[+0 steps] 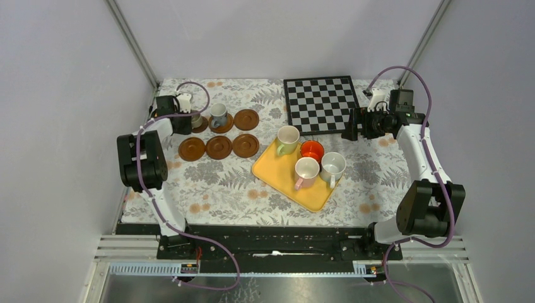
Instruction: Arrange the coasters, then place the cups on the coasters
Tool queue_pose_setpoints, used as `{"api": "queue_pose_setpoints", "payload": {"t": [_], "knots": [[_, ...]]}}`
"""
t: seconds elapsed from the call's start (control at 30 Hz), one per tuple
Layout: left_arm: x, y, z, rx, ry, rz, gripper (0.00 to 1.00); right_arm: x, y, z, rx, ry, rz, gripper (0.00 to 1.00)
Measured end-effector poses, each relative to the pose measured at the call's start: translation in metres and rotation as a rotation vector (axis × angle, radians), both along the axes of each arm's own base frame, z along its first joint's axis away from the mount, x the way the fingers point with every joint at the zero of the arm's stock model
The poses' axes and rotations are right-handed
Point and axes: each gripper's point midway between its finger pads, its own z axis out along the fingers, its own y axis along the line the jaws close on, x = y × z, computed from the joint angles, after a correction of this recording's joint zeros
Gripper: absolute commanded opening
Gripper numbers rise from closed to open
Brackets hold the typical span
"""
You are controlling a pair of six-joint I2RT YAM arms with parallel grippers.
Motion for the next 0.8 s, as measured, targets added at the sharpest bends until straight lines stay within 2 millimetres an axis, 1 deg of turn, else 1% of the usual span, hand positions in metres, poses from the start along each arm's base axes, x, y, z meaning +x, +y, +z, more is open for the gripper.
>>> {"api": "queue_pose_setpoints", "payload": {"t": [0.1, 0.37, 0.57, 0.63, 0.8], "knots": [[-0.0002, -0.0014, -0.0065, -0.002, 0.012, -0.003, 0.01, 0.0000, 0.0000, 0.0000, 0.000, 0.000, 0.000, 0.98], [0.0029, -0.0025, -0.0066, 0.000, 0.002, -0.006, 0.09, 0.0000, 0.0000, 0.0000, 0.000, 0.000, 0.000, 0.98], [0.0029, -0.0033, -0.0067, 0.000, 0.003, -0.008, 0.13, 0.0000, 0.0000, 0.0000, 0.000, 0.000, 0.000, 0.98], [0.0029, -0.0034, -0.0067, 0.000, 0.003, -0.008, 0.16, 0.0000, 0.0000, 0.0000, 0.000, 0.000, 0.000, 0.98], [0.0028, -0.0038, -0.0066, -0.001, 0.003, -0.010, 0.27, 0.0000, 0.0000, -0.0001, 0.000, 0.000, 0.000, 0.98]]}}
